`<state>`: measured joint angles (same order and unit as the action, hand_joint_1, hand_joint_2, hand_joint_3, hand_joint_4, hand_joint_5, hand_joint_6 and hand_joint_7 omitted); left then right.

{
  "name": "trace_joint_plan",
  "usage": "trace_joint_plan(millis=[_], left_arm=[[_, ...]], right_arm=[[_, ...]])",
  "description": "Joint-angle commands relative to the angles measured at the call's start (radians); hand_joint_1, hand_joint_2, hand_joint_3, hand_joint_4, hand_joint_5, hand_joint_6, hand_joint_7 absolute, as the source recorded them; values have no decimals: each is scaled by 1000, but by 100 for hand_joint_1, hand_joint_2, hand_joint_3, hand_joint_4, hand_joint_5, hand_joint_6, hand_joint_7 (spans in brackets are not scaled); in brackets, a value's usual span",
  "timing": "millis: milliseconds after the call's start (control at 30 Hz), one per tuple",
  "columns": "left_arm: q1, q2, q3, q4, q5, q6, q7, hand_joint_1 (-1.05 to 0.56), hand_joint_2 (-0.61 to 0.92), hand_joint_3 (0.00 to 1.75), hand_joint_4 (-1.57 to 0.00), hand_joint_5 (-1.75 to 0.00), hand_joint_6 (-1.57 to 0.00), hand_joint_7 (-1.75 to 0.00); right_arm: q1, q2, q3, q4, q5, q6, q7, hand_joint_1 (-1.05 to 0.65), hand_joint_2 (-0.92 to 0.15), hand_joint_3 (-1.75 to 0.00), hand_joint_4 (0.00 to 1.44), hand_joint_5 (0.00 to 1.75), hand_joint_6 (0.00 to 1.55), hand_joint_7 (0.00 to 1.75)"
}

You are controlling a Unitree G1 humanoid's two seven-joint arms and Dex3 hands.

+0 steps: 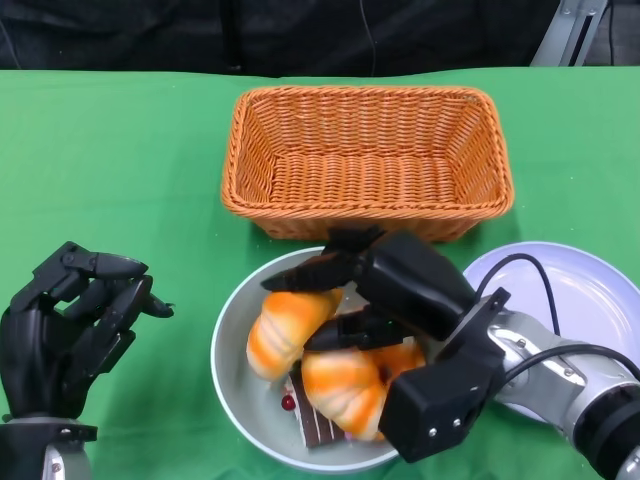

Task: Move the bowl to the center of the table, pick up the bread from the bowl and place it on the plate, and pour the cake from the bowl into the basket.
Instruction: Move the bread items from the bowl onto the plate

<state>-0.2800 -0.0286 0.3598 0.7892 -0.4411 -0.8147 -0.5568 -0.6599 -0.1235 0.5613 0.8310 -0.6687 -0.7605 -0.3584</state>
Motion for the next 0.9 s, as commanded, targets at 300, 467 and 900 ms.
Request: trace_joint_plan(millis=[300,467,900], left_arm=[[-2,19,11,15,5,-5,18,-18,91,31,-86,-130,-86,-107],[-7,23,12,33,12,-16,18,-19,91,29,-85,-130,-86,-107],[-9,26,11,45,1,-10,4,-19,92,28,-86,-130,-87,-104]], right_arm=[[93,-73,-138,-212,110,-18,104,-18,-91,-21,68,143,79,90],[119,-75,-170,-257,152,-49,128,-17,-80,-42,69,153,71,116],[200,-55,-275,-435,258,10,225,-21,-62,-75,69,171,71,122]])
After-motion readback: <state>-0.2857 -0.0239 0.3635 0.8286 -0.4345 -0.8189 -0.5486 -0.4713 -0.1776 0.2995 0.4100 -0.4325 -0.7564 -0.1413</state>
